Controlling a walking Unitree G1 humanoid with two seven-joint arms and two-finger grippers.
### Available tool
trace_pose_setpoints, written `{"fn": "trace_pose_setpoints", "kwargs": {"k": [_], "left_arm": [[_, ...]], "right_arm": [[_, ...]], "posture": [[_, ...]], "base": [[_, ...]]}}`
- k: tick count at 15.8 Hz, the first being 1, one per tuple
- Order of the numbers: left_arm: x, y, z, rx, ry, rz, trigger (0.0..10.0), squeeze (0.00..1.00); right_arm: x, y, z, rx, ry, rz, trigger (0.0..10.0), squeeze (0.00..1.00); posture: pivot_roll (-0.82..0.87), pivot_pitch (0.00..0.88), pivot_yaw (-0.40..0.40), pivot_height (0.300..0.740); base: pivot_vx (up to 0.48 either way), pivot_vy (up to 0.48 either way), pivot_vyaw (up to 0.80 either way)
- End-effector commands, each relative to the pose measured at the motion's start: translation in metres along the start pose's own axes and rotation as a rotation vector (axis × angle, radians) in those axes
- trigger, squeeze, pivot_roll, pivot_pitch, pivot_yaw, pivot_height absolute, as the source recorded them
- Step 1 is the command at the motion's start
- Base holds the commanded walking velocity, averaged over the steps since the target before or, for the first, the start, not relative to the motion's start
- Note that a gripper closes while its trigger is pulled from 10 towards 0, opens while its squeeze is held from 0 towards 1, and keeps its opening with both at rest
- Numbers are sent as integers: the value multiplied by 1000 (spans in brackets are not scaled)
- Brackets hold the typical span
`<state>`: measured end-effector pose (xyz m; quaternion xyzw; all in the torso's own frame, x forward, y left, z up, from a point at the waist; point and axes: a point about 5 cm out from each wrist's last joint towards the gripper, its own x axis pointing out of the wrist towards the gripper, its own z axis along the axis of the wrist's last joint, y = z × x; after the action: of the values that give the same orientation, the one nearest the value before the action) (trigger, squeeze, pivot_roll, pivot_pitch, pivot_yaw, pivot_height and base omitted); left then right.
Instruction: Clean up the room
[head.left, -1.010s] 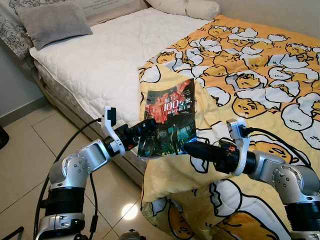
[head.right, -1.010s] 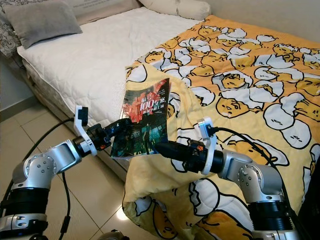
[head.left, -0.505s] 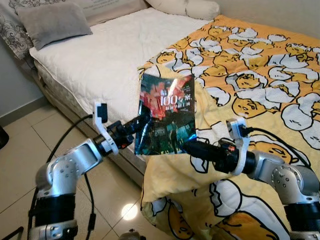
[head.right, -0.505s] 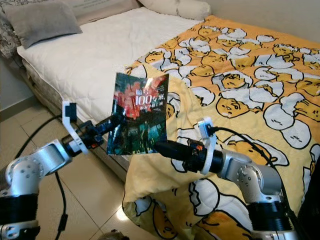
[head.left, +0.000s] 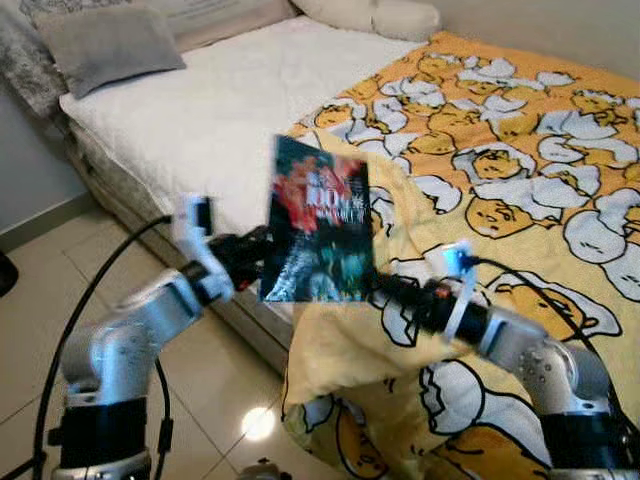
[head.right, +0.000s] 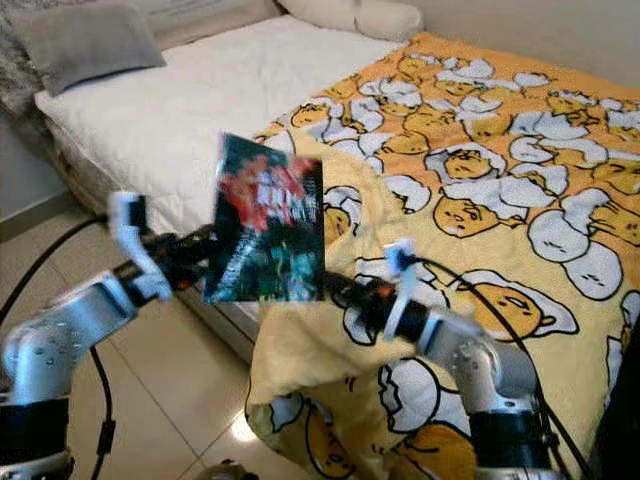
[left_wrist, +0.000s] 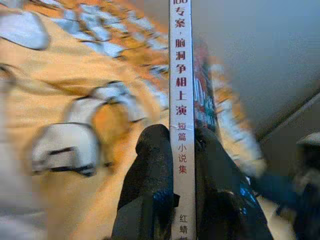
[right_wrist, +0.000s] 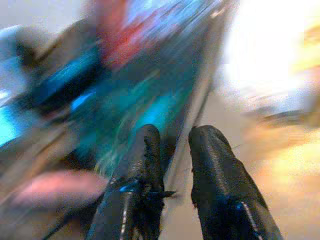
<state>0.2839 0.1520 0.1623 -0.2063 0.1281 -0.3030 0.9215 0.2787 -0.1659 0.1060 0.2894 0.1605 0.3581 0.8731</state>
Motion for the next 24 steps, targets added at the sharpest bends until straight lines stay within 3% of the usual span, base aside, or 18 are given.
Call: {"fn": "trace_pose_setpoints", "kwargs": {"k": [1, 2, 5, 8, 12, 13, 14, 15, 16, 17, 19, 20, 22, 24], "left_arm": [[-4, 2, 9, 87, -31, 72, 0, 0], [-3, 1, 9, 231, 12, 169, 0, 0], [4, -11, 1, 374, 54, 236, 0, 0], [3, -7, -6, 319, 45, 320, 0, 0], [-8, 4, -3, 313, 37, 419, 0, 0], [-9, 5, -4, 312, 37, 429, 0, 0], [-10, 7, -3, 337, 31, 445, 0, 0], [-10, 7, -3, 375, 23, 454, 0, 0], [-11, 8, -6, 425, 39, 485, 10000, 0], [-13, 11, -8, 464, 44, 546, 10000, 0], [-18, 19, -11, 377, 62, 613, 10000, 0], [-19, 19, -10, 384, 62, 586, 10000, 0], [-20, 18, -11, 474, 62, 573, 10000, 0], [-20, 19, -11, 487, 54, 589, 10000, 0]], "right_arm": [[-15, -15, 9, -21, -74, -138, 10000, 1000], [-30, -23, 7, -37, -121, -253, 10000, 1000], [-42, -18, 6, -44, -191, -323, 10000, 1000], [-38, -7, 1, -110, -200, -372, 10000, 1000], [-22, 13, -6, -137, -209, -350, 10000, 1000], [-20, 16, -7, -151, -212, -357, 10000, 427], [-19, 17, -8, -166, -214, -387, 10000, 0], [-18, 17, -9, -189, -214, -421, 10000, 0], [-18, 18, -10, -195, -216, -443, 10000, 0], [-18, 18, -10, -212, -211, -481, 10000, 0], [-18, 15, -10, -216, -224, -558, 10000, 0], [-18, 15, -8, -243, -225, -577, 10000, 0], [-17, 16, -11, -264, -208, -588, 10000, 0], [-12, 17, -14, -284, -191, -596, 10000, 0]], "posture": [[-23, 0, 13, 740], [-25, 0, 6, 740], [-29, 0, 3, 740], [-34, 0, 5, 740], [-32, 0, 8, 740], [-31, 0, 6, 740], [-31, 0, 5, 740], [-30, 0, 4, 740], [-30, 0, 1, 740], [-35, 0, 1, 740], [-38, 0, -1, 740], [-35, 0, -3, 740], [-37, 0, 0, 740], [-39, 0, -4, 740]], "base": [[0, 0, 0], [0, 0, 0], [0, 0, 0], [0, 0, 0], [0, 0, 0], [0, 0, 0], [0, 0, 0], [0, 0, 0], [0, 0, 0], [0, 0, 0], [0, 0, 0], [0, 0, 0], [0, 0, 0], [0, 0, 0]]}}
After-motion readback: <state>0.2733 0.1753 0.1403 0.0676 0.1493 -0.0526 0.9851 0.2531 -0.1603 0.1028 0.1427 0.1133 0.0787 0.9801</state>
